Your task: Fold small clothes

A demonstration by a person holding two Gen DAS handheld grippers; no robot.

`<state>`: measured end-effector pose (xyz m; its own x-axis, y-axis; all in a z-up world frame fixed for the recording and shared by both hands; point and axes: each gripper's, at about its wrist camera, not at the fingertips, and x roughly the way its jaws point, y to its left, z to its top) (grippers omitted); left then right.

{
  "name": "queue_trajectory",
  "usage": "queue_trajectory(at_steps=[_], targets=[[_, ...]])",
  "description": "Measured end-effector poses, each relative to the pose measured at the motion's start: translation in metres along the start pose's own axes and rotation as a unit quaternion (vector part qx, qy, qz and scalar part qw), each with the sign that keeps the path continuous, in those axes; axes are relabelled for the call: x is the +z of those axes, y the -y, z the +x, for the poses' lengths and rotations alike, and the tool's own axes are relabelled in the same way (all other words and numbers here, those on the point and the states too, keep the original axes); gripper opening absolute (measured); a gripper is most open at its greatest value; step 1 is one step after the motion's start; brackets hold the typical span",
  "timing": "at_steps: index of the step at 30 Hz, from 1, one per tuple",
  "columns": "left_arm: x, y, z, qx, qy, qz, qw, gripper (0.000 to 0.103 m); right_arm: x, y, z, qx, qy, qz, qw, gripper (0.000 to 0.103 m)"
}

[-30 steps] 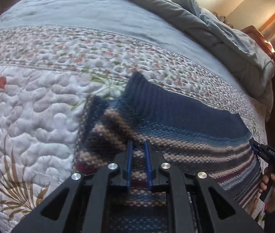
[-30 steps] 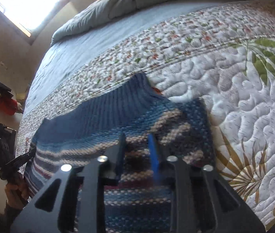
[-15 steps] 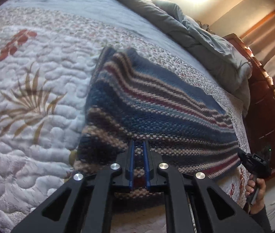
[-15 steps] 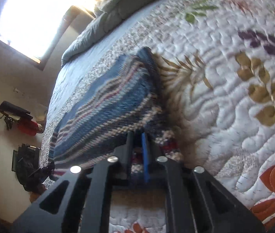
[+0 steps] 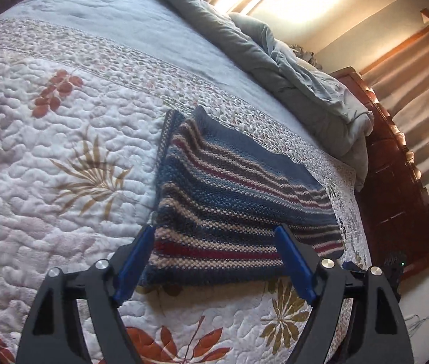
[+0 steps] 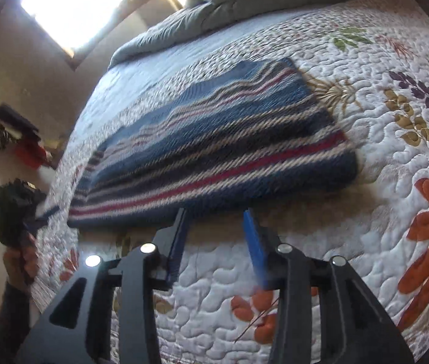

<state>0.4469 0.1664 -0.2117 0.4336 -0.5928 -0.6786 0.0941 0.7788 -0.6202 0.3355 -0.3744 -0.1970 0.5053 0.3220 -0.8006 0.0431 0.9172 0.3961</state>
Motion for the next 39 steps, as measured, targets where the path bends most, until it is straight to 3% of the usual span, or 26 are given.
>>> queue_trajectory(at_steps=[1, 2, 5, 6, 9, 12, 16, 23, 26, 30, 33, 37, 39], targets=[[0.006, -0.003, -0.002, 0.007, -0.005, -0.001, 1.0, 0.085, -0.008, -0.021, 0.006, -0.024, -0.006, -0.036, 0.999, 0.046], [0.01, -0.005, -0.002, 0.014, -0.011, 0.0, 0.9998, 0.087, -0.013, -0.039, 0.011, -0.043, -0.01, -0.068, 0.997, 0.056], [0.029, -0.015, 0.007, 0.03, -0.045, -0.005, 0.9985, 0.09, -0.039, -0.101, 0.023, -0.094, 0.006, -0.184, 0.978, 0.079], [0.035, -0.021, 0.011, 0.027, -0.054, -0.017, 0.998, 0.091, -0.047, -0.124, 0.034, -0.104, 0.004, -0.226, 0.969, 0.081], [0.05, -0.036, 0.025, 0.013, -0.071, -0.049, 0.9962, 0.092, -0.063, -0.169, 0.056, -0.094, -0.008, -0.287, 0.953, 0.081], [0.062, -0.047, 0.04, 0.005, -0.08, -0.063, 0.9948, 0.093, -0.072, -0.206, 0.071, -0.099, 0.006, -0.343, 0.934, 0.081], [0.073, -0.06, 0.06, 0.006, -0.086, -0.064, 0.9943, 0.093, -0.078, -0.236, 0.091, -0.093, 0.008, -0.377, 0.921, 0.081], [0.089, -0.069, 0.099, -0.009, -0.111, -0.051, 0.9924, 0.093, -0.081, -0.279, 0.125, -0.114, 0.026, -0.447, 0.887, 0.082], [0.098, -0.067, 0.108, -0.021, -0.113, -0.043, 0.9924, 0.093, -0.091, -0.297, 0.138, -0.13, 0.044, -0.484, 0.864, 0.082], [0.109, -0.066, 0.12, -0.029, -0.119, -0.044, 0.9915, 0.093, -0.111, -0.324, 0.16, -0.173, 0.07, -0.541, 0.82, 0.082], [0.113, -0.061, 0.128, -0.033, -0.125, -0.04, 0.9908, 0.093, -0.12, -0.334, 0.173, -0.201, 0.088, -0.564, 0.796, 0.081], [0.114, -0.051, 0.141, -0.046, -0.144, -0.031, 0.988, 0.093, -0.123, -0.343, 0.188, -0.22, 0.104, -0.571, 0.784, 0.081], [0.113, -0.047, 0.147, -0.06, -0.154, -0.031, 0.9858, 0.093, -0.119, -0.345, 0.194, -0.228, 0.108, -0.566, 0.785, 0.081]])
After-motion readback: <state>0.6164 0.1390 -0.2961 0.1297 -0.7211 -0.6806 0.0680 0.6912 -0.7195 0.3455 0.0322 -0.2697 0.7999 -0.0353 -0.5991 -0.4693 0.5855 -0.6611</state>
